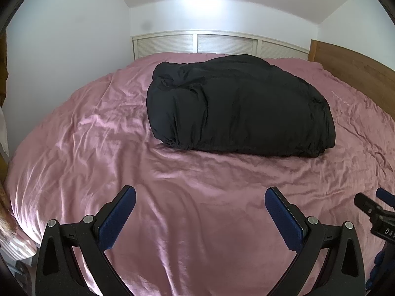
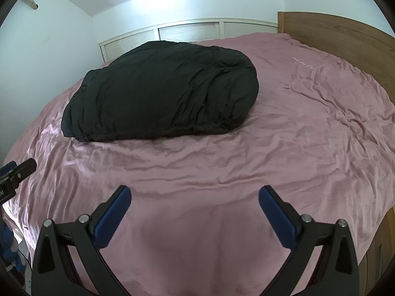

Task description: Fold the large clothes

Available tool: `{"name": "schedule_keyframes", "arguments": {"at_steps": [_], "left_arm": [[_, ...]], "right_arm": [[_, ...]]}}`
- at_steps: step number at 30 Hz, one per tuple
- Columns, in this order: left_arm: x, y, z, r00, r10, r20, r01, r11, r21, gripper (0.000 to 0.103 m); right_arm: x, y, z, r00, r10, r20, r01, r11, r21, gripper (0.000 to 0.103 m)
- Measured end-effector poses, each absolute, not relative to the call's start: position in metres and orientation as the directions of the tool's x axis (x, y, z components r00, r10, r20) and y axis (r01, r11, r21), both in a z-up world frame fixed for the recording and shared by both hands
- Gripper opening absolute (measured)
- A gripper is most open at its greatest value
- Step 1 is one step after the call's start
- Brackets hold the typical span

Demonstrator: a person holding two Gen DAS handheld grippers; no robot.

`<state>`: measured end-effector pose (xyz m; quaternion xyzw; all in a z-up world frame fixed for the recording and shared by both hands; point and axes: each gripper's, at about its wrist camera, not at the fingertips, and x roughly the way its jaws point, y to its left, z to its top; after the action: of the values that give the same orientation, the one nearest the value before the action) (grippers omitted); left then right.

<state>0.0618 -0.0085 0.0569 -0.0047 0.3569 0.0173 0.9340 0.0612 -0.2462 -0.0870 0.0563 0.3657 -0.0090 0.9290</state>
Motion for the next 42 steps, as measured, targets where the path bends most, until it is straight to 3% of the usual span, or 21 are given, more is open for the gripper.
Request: {"name": "schedule_keyframes", "arguments": {"at_steps": [42], "left_arm": [[0.05,0.003,0.057,0.73,0.053,-0.681,-0.031,0.999,0.044,0.102]], "right_arm": [[0.048,-0.252,-0.065,0.774,-0.002,-0.633,0.075,0.993,0.088,0.103]]}}
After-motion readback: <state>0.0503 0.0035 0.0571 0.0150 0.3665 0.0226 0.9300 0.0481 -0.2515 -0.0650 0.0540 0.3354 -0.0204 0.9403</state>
